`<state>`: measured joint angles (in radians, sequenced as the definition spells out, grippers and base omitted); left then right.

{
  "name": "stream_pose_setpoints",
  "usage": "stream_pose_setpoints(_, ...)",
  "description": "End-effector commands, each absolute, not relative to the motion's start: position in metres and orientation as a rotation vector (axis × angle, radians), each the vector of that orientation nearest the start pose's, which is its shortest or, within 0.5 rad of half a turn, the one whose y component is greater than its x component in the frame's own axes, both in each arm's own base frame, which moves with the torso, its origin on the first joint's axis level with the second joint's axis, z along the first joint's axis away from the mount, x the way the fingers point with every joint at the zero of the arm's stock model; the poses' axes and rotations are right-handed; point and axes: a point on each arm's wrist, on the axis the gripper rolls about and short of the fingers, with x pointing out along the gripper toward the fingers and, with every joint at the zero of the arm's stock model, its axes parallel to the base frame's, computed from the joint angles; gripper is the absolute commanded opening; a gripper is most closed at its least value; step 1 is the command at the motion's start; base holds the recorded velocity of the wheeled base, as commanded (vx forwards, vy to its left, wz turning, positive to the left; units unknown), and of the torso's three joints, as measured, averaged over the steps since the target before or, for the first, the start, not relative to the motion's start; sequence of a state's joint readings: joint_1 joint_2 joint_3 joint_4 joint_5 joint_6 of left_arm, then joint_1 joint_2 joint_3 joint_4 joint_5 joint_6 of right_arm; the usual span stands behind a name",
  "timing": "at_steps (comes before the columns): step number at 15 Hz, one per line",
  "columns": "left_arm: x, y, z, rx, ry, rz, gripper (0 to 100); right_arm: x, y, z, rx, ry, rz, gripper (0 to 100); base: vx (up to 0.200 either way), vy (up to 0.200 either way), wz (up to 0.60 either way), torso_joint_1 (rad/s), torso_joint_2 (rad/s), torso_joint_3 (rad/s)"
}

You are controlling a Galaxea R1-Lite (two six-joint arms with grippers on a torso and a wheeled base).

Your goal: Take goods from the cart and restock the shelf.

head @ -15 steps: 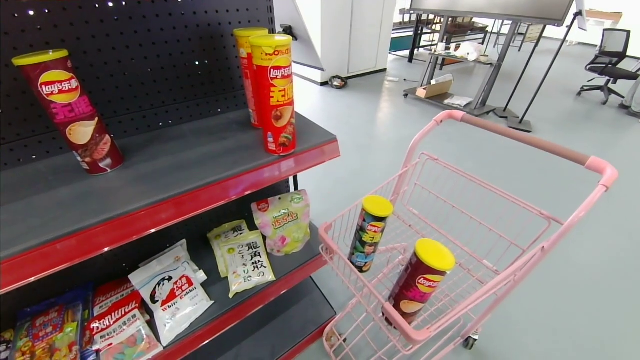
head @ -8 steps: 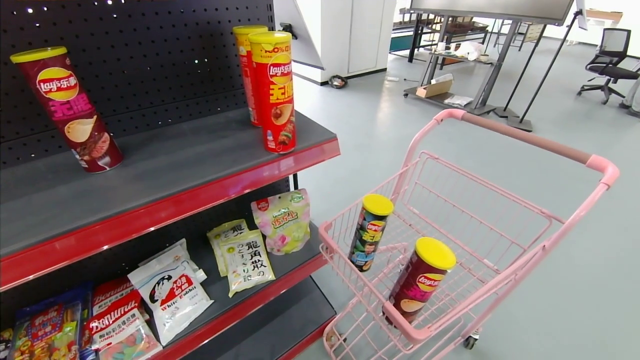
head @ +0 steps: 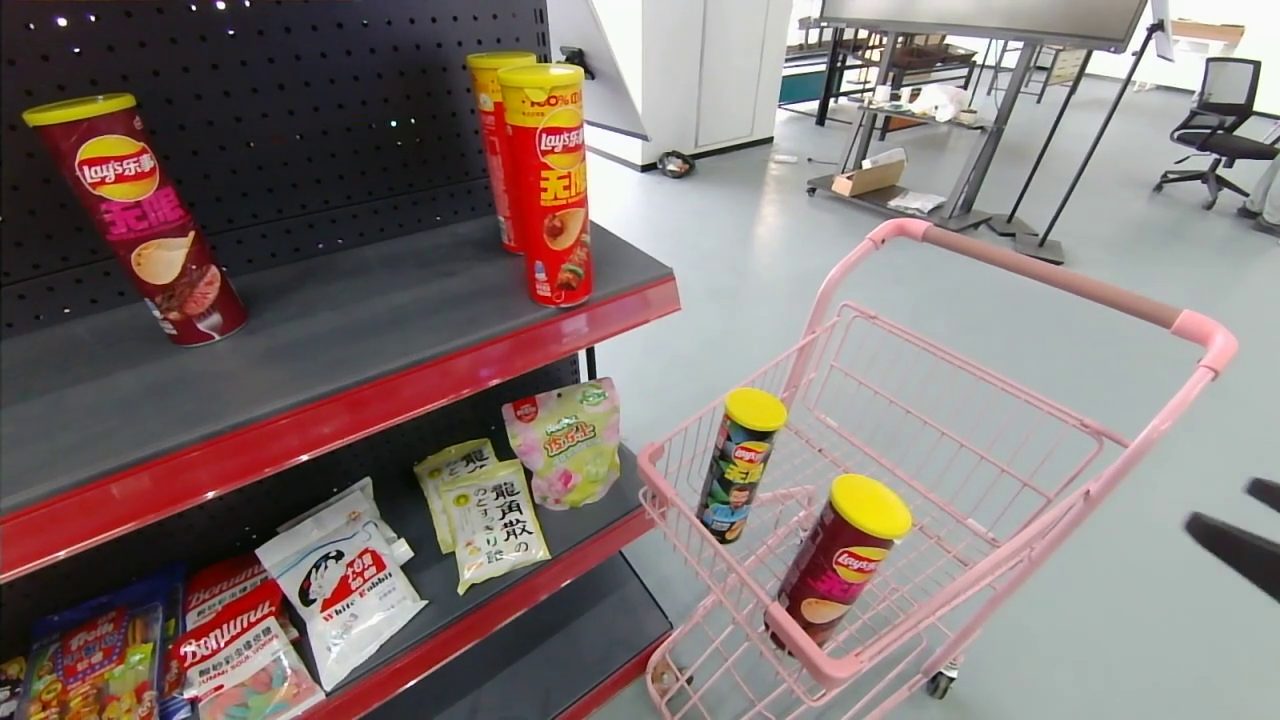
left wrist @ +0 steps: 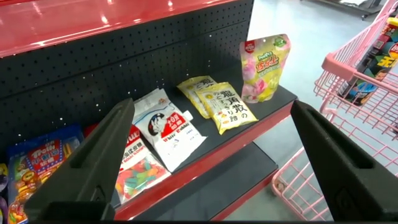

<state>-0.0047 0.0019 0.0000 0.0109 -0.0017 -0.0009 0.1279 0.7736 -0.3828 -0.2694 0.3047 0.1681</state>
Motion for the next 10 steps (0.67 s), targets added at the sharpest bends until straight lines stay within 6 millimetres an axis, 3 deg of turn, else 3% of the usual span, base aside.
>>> stream_pose_setpoints(1, -0.023, 0.0, 0.074, -0.002, 0.012, -0.006, 100, 0.153, 0.035, 0.137, 0.21, 0.426, 0.608, 100, 0.0, 0.0, 0.0, 0.0, 0.0, 0.0)
stream_pose_setpoints(2, -0.023, 0.0, 0.074, -0.002, 0.012, -0.006, 100, 0.169, 0.036, 0.12, 0.201, 0.447, 0.634, 100, 0.0, 0.0, 0.0, 0.0, 0.0, 0.0)
stream_pose_setpoints(5, -0.023, 0.0, 0.074, -0.002, 0.012, -0.008, 100, 0.18, 0.038, 0.096, 0.13, 0.493, 0.682, 100, 0.0, 0.0, 0.0, 0.0, 0.0, 0.0)
stream_pose_setpoints(10, -0.023, 0.0, 0.074, -0.002, 0.012, -0.008, 100, 0.188, 0.041, 0.085, 0.066, 0.515, 0.757, 100, 0.0, 0.0, 0.0, 0.0, 0.0, 0.0)
